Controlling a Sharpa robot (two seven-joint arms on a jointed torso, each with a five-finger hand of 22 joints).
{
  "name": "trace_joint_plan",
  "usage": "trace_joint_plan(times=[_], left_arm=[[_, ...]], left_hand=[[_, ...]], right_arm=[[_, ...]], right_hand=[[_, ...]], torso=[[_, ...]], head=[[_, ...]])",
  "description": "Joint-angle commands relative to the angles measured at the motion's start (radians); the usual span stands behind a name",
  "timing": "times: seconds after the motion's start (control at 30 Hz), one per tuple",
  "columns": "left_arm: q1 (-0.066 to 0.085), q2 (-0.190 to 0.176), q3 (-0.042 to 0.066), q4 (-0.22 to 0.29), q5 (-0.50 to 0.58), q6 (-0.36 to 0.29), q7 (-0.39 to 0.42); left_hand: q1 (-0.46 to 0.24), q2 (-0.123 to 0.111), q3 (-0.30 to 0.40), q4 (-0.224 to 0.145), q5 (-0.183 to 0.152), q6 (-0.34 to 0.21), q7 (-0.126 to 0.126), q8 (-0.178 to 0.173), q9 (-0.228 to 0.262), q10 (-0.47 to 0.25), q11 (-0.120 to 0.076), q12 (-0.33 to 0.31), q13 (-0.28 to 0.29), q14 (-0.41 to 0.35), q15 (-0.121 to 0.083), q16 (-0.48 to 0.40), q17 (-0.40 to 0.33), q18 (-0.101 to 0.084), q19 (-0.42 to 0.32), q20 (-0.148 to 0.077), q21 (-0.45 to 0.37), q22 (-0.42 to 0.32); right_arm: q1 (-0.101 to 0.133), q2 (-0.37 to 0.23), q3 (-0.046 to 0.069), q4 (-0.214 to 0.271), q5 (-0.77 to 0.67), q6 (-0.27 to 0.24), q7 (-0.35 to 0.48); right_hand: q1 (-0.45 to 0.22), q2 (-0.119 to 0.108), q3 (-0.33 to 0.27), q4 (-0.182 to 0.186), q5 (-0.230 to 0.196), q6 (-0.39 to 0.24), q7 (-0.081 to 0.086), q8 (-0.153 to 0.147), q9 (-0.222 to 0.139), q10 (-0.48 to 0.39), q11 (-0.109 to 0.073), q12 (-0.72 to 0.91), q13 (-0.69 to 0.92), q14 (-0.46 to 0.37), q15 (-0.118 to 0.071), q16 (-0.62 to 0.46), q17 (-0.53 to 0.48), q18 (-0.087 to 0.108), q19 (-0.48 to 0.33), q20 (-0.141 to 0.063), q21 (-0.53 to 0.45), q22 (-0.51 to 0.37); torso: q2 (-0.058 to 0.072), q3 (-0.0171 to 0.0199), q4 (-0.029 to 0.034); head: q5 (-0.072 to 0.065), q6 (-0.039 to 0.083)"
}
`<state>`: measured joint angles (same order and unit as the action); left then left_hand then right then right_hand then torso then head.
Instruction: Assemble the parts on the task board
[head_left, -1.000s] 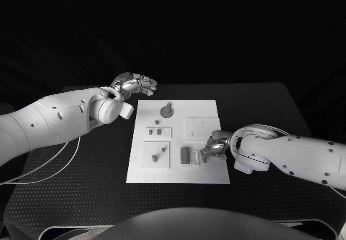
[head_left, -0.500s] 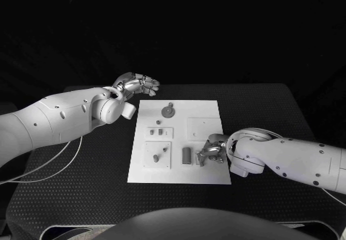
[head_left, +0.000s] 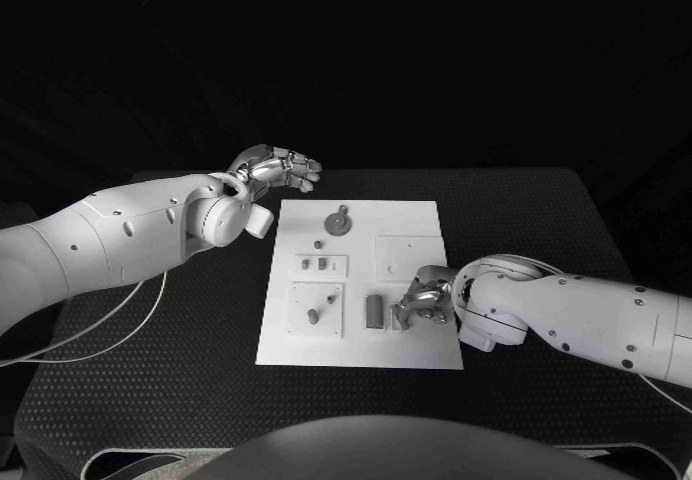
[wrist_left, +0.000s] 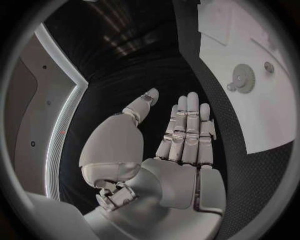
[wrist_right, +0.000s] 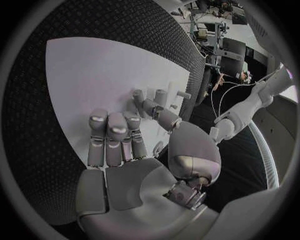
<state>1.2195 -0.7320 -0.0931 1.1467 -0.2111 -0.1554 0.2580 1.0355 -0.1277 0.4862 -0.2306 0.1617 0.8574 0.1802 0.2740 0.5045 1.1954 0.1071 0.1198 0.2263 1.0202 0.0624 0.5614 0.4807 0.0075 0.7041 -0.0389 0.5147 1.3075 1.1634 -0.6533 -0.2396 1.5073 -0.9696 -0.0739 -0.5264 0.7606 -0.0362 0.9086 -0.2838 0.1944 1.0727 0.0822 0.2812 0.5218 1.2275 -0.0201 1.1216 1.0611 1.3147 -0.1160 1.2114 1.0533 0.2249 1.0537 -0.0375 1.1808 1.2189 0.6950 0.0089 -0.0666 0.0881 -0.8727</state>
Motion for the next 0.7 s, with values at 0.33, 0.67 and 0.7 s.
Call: trace_joint_plan(times=[0.33, 0.67, 0.7], left_arm=[[0.001, 0.002, 0.001, 0.001, 0.004, 0.017, 0.004], [0.001, 0.002, 0.001, 0.001, 0.004, 0.017, 0.003], [0.001, 0.002, 0.001, 0.000, 0.004, 0.017, 0.003]], left_hand=[[-0.010, 0.002, 0.001, 0.008, 0.005, -0.009, -0.002, 0.005, -0.002, 0.003, 0.002, -0.003, -0.002, 0.007, 0.003, -0.009, 0.003, 0.005, -0.002, 0.005, -0.005, 0.017], [-0.010, 0.002, 0.001, 0.009, 0.005, -0.009, -0.002, 0.006, -0.002, 0.003, 0.002, -0.003, -0.002, 0.007, 0.003, -0.010, 0.004, 0.005, -0.003, 0.005, -0.005, 0.017], [-0.010, 0.002, 0.001, 0.009, 0.005, -0.009, -0.002, 0.006, -0.002, 0.003, 0.002, -0.003, -0.002, 0.007, 0.003, -0.010, 0.004, 0.005, -0.003, 0.005, -0.005, 0.017]], right_arm=[[-0.007, 0.008, -0.004, -0.002, 0.006, 0.015, 0.011], [-0.007, 0.009, -0.004, 0.001, 0.014, 0.024, 0.029], [-0.007, 0.008, -0.004, 0.001, 0.014, 0.025, 0.029]], right_hand=[[-0.034, -0.025, -0.045, 0.009, -0.018, 0.005, 0.002, 0.004, -0.005, 0.003, -0.006, -0.003, 0.001, 0.002, -0.007, -0.006, 0.003, 0.037, 0.003, -0.004, 0.007, -0.005], [-0.085, -0.088, -0.106, 0.034, -0.144, 0.007, 0.000, 0.007, -0.011, 0.001, -0.009, -0.002, 0.004, 0.001, -0.010, -0.007, 0.005, 0.037, 0.001, -0.006, 0.008, -0.011], [-0.088, -0.091, -0.110, 0.035, -0.144, 0.007, 0.000, 0.007, -0.011, 0.000, -0.009, -0.002, 0.004, 0.001, -0.010, -0.007, 0.005, 0.037, 0.001, -0.006, 0.008, -0.011]], torso=[[0.000, 0.0000, -0.0007], [0.000, -0.0002, 0.0001], [0.000, -0.0002, 0.0002]], head=[[-0.001, 0.000], [-0.002, 0.000], [-0.002, 0.000]])
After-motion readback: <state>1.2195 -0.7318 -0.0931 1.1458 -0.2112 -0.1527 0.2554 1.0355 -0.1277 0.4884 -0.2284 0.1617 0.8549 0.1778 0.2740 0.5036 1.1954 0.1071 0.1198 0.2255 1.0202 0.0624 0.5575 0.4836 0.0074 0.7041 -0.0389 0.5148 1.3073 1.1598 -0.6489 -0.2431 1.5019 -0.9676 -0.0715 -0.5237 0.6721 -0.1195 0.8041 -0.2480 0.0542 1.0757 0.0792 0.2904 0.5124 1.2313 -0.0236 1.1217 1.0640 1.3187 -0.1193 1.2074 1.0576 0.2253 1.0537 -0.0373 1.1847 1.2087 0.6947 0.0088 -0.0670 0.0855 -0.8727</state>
